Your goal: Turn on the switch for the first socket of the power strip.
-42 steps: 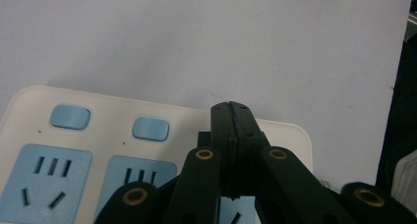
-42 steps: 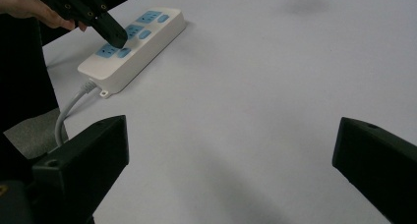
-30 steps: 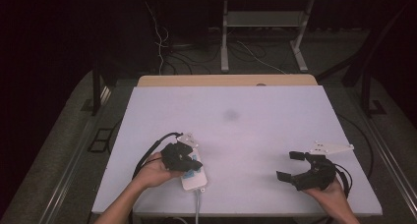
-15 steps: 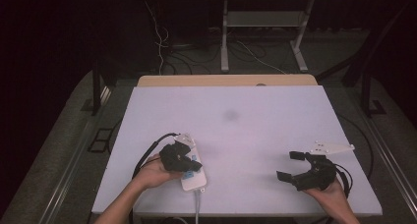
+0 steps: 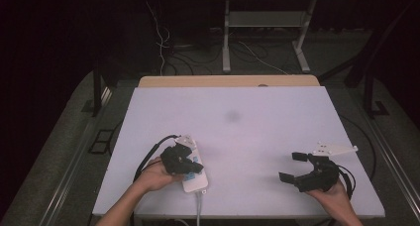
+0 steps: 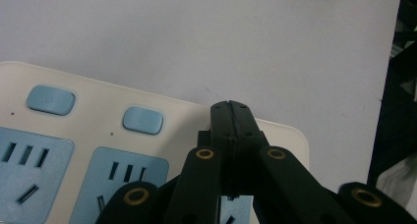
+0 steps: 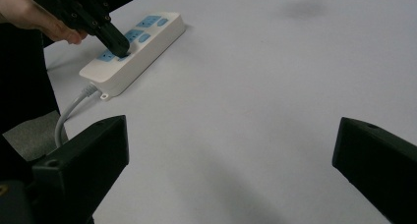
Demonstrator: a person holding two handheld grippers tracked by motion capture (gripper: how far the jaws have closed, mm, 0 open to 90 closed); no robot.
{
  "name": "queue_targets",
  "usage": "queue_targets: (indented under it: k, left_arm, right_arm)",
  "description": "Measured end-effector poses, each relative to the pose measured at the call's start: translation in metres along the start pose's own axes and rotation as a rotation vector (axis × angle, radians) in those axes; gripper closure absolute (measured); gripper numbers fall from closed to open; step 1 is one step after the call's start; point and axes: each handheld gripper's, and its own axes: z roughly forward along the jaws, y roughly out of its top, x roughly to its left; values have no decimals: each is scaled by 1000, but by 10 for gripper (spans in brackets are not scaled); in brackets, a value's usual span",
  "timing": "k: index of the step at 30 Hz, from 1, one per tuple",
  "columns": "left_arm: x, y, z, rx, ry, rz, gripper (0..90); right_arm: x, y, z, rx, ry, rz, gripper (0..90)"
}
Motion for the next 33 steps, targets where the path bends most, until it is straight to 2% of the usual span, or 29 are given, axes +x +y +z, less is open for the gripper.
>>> queue_targets:
  k: [6,20,23,27,33]
  left_arm:
    - [-2,0,0,3,16,17,897]
    - [-1,1,-1,-8,6,13,896]
    - [0,0,-3,0,16,16,894]
    - [0,1,-6,-19,14,13,894]
    - [1,2,-15,-59,34,10,894]
  right_arm:
    - [0,0,0,3,-4,2,2]
    - [-1,-1,0,1,-7,4,2]
    - [-1,-1,-1,-1,-6,7,2]
    - [-2,-1,0,-1,-6,7,2]
    - [-2,-1,0,0,-7,7,3]
